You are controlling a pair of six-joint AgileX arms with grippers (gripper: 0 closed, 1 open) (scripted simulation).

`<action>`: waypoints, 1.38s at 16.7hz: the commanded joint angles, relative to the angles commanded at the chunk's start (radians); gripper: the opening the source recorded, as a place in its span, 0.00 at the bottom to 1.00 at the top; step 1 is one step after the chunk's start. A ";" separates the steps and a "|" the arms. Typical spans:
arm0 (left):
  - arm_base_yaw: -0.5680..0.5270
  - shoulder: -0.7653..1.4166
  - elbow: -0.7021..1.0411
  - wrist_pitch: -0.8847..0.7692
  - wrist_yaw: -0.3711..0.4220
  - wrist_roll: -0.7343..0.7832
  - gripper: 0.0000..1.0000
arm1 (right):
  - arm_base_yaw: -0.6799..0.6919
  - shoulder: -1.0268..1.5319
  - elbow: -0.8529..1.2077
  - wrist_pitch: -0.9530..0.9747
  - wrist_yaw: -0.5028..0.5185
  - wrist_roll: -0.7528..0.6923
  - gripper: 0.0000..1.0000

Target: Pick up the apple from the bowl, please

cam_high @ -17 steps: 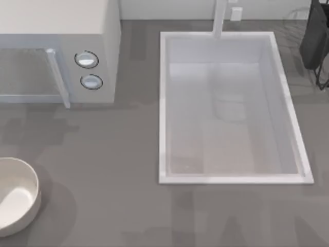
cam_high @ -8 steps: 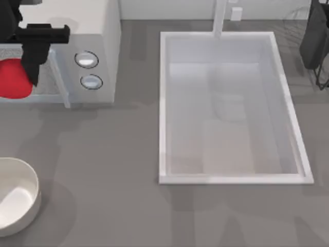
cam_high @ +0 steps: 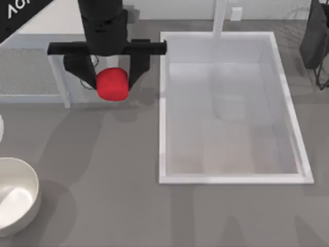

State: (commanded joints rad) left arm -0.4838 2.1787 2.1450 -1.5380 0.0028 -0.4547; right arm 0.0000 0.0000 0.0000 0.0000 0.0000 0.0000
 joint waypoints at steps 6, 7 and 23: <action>0.001 0.003 -0.017 0.016 0.000 0.000 0.00 | 0.000 0.000 0.000 0.000 0.000 0.000 1.00; 0.001 0.003 -0.040 0.039 0.000 0.000 0.00 | 0.000 0.000 0.000 0.000 0.000 0.000 1.00; 0.000 0.010 -0.425 0.436 0.000 0.000 0.15 | 0.000 0.000 0.000 0.000 0.000 0.000 1.00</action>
State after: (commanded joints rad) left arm -0.4835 2.1883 1.7199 -1.1023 0.0029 -0.4542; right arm 0.0000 0.0000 0.0000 0.0000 0.0000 0.0000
